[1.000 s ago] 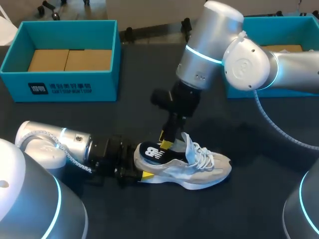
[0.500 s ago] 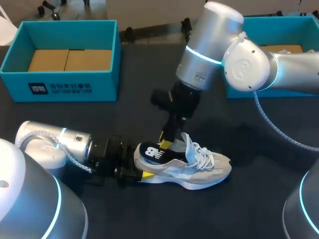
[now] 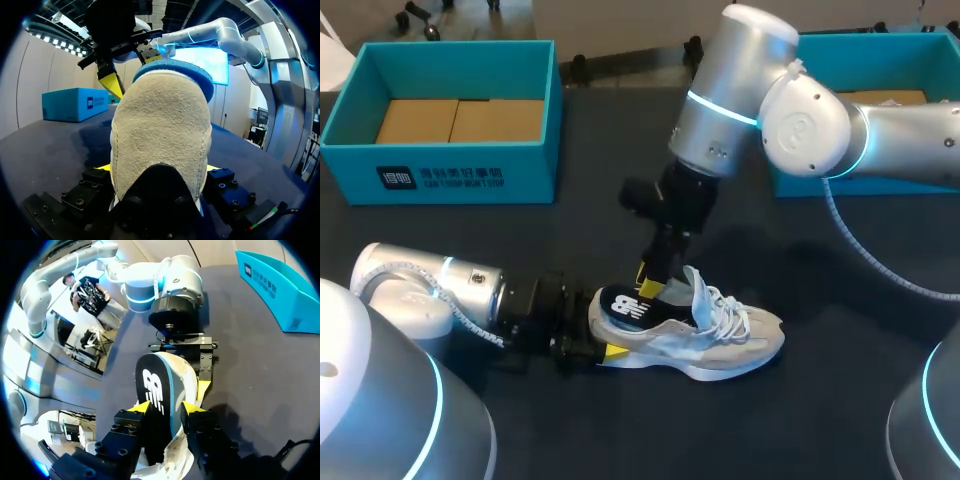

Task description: Take the shoe out of the shoebox, open the shoe tongue, remove and reinsert the insole, then place the shoe into the shoebox

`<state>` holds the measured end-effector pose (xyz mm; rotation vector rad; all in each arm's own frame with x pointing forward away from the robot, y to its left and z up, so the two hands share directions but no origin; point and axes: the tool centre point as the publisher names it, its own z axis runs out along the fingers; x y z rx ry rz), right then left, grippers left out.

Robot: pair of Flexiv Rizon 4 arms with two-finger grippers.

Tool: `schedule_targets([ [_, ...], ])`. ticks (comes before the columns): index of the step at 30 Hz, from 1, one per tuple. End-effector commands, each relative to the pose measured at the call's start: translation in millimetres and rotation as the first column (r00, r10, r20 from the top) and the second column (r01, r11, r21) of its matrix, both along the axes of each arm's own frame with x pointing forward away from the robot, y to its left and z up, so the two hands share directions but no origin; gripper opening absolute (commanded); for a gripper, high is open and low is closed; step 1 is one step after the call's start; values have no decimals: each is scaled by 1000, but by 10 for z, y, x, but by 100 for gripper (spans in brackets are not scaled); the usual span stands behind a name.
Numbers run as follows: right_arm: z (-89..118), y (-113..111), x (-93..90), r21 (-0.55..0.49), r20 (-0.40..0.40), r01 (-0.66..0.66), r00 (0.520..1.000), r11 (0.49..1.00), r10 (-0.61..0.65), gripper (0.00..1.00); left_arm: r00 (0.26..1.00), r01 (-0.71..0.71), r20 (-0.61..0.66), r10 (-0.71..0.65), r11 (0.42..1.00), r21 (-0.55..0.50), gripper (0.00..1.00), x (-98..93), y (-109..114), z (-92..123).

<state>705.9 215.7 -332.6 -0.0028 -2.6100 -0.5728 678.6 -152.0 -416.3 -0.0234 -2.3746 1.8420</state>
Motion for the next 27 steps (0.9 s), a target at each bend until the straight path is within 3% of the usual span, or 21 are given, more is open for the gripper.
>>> schedule_targets([
  [1, -59, 68, 40, 4, -17, -20, 1000, 1000, 20, 38, 1000, 0, -1, 0, 1000, 2, 0, 20, 5, -18],
  [27, -165, 58, -129, 26, -108, -58, 992, 998, 61, 33, 1000, 0, -1, 0, 1000, 2, 0, 20, 5, -18],
])
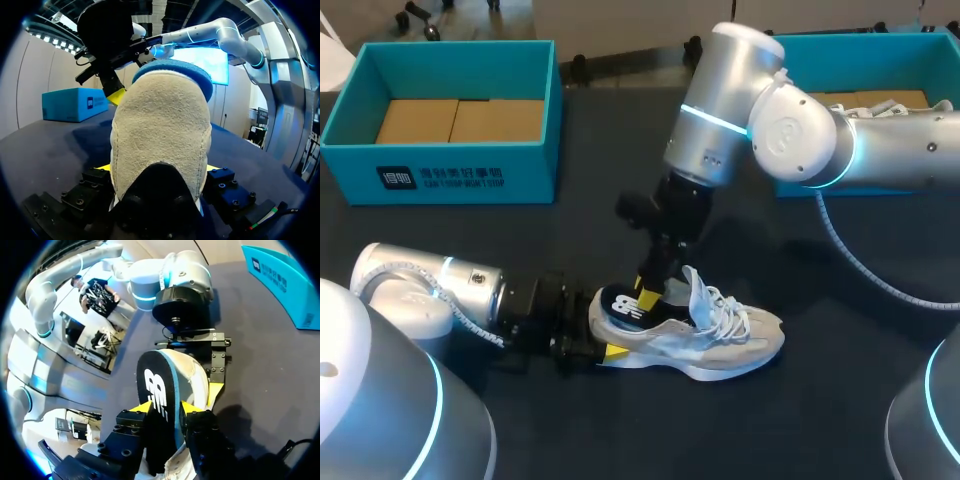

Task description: Take the shoe out of the shoebox, open the shoe tongue, remove and reinsert the insole, then place the shoe into the shoebox

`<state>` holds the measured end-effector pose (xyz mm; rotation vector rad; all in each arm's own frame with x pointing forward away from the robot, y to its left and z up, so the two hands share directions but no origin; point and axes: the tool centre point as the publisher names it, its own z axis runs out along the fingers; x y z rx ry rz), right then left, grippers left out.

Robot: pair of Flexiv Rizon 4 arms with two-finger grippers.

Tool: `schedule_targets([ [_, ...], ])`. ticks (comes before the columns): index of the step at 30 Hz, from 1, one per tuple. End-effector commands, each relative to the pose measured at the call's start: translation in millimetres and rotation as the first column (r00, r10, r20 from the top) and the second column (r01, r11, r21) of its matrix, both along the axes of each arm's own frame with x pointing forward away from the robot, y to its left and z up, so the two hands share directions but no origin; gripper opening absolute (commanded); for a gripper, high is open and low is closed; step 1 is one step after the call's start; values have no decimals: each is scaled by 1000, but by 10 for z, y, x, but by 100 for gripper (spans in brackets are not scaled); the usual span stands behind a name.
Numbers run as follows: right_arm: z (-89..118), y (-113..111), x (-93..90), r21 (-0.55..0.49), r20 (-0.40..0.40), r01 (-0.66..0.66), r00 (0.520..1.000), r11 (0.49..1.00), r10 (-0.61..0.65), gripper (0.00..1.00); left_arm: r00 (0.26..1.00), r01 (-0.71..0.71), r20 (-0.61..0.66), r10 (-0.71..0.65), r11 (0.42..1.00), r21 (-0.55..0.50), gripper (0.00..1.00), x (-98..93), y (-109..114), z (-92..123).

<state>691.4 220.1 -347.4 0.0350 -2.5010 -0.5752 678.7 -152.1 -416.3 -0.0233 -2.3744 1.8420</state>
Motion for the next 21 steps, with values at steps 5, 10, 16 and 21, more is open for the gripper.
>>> schedule_targets([
  [5, -17, 17, 16, -6, -17, -18, 1000, 1000, 18, 33, 1000, 0, -1, 0, 1000, 2, 0, 20, 6, -19],
  [10, -29, -1, 11, -6, -25, -15, 1000, 1000, 15, 22, 1000, 0, -1, 0, 1000, 2, 0, 20, 6, -19],
  [16, -46, -9, 7, 5, -34, -22, 999, 1000, 22, 0, 1000, 0, -1, 0, 1000, 2, 0, 20, 6, -19],
  [21, -35, -11, -11, 14, -33, -33, 999, 999, 33, 0, 1000, 0, -1, 0, 1000, 2, 0, 20, 6, -19],
])
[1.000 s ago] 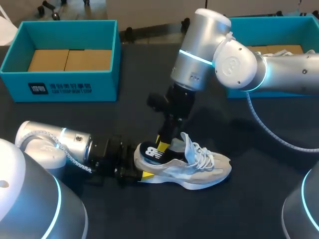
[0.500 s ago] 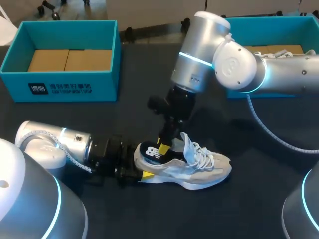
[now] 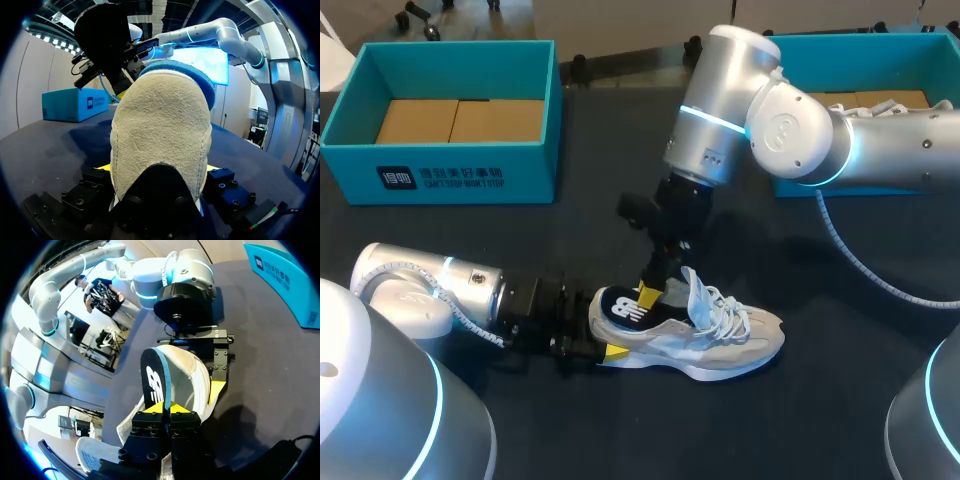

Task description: Take the shoe out of the shoebox, open the shoe tongue, remove and reinsert the insole, then place the shoe into the shoebox

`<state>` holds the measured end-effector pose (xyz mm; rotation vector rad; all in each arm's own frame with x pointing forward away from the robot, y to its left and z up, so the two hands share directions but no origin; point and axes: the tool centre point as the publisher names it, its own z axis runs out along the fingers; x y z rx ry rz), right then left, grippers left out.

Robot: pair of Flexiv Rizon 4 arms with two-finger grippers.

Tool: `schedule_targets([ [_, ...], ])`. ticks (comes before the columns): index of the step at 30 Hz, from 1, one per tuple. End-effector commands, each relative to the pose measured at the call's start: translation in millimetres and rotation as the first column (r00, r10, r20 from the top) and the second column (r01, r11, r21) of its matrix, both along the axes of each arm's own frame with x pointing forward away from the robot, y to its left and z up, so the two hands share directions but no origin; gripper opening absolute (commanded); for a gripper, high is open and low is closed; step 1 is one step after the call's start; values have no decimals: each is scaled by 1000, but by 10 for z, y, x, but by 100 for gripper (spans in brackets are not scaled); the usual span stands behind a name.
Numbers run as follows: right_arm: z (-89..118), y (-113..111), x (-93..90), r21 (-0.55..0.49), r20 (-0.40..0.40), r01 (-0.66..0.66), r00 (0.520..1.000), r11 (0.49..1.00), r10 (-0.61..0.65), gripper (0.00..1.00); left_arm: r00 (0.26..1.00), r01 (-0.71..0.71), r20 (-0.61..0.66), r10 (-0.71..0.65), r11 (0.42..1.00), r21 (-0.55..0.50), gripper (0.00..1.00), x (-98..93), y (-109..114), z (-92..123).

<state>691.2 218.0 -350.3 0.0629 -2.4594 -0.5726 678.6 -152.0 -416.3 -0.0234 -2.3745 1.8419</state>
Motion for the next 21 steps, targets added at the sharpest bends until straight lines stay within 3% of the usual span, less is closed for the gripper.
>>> schedule_targets([
  [1, 4, 9, -12, 7, 5, -8, 1000, 1000, 8, 0, 1000, 0, -1, 0, 1000, 2, 0, 20, 5, -19],
  [21, 183, 88, 52, 65, 62, -83, 995, 994, 79, 0, 1000, 0, -1, 0, 1000, 2, 0, 20, 5, -19],
])
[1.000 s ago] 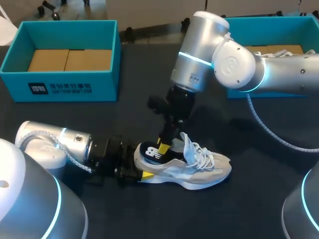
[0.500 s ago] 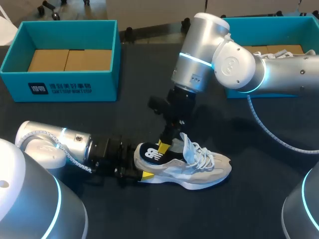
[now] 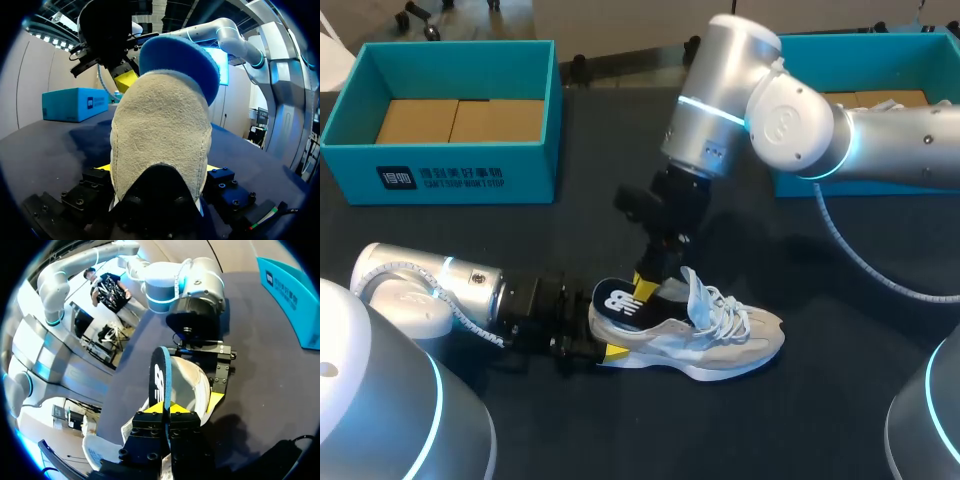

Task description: Take the shoe out of the shoebox, open the shoe tongue, remove and reinsert the insole, then place the shoe into the shoebox

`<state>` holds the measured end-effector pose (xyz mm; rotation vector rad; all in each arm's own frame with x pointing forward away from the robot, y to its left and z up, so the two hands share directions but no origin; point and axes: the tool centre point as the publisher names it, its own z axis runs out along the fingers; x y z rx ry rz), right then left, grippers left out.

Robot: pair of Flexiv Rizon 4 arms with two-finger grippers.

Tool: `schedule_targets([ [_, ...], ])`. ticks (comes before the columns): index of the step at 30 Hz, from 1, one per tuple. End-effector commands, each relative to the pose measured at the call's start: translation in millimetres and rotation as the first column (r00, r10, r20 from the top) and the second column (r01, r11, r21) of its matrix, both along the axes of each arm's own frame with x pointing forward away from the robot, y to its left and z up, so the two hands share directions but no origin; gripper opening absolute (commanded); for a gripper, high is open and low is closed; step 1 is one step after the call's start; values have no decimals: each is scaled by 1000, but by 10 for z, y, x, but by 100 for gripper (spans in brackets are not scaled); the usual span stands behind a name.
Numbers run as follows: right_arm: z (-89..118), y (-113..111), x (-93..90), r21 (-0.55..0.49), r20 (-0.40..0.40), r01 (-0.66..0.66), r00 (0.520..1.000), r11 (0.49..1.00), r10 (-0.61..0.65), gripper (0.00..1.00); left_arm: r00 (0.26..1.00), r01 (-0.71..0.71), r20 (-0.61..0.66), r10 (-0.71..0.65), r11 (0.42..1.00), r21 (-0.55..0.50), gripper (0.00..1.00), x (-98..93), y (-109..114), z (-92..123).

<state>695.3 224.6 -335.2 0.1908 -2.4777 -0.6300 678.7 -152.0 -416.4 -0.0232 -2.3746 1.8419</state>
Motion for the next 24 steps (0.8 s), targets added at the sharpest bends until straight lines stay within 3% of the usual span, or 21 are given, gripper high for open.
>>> schedule_targets([
  [1, 36, 30, 15, 1, 8, -15, 1000, 1000, 15, 0, 1000, 1, -1, -1, 1000, 2, 0, 20, 4, -18],
  [7, 49, 98, 51, 15, 11, -44, 999, 999, 44, 0, 1000, 1, -1, -1, 1000, 2, 0, 20, 4, -18],
  [15, 82, 167, 92, 28, 25, -71, 997, 997, 70, 31, 1000, 1, -1, -1, 1000, 2, 0, 20, 4, -18],
  [24, 96, 59, 63, 24, 23, -19, 1000, 1000, 18, 40, 1000, 1, -1, -1, 1000, 2, 0, 20, 4, -18],
])
